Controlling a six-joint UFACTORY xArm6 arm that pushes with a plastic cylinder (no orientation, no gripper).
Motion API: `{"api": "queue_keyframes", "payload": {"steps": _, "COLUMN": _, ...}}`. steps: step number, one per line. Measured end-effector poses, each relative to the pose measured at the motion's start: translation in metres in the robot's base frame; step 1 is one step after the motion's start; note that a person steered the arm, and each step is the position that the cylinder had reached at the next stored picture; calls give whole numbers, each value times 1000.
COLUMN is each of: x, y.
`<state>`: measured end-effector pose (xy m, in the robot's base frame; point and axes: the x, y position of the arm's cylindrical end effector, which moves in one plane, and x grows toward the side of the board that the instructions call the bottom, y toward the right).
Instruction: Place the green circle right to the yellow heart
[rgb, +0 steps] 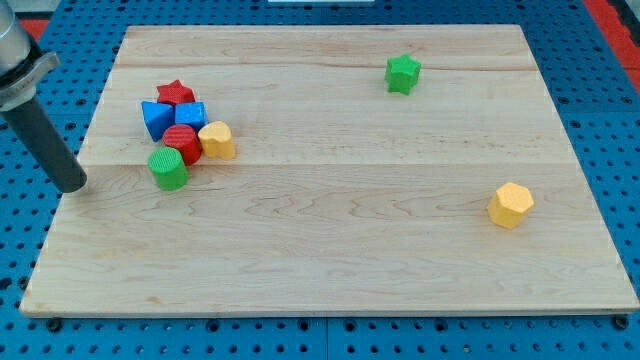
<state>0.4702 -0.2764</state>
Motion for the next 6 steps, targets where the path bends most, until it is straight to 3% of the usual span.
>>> {"api": "queue_keyframes", "payload": {"steps": 6, "x": -6, "y": 164}}
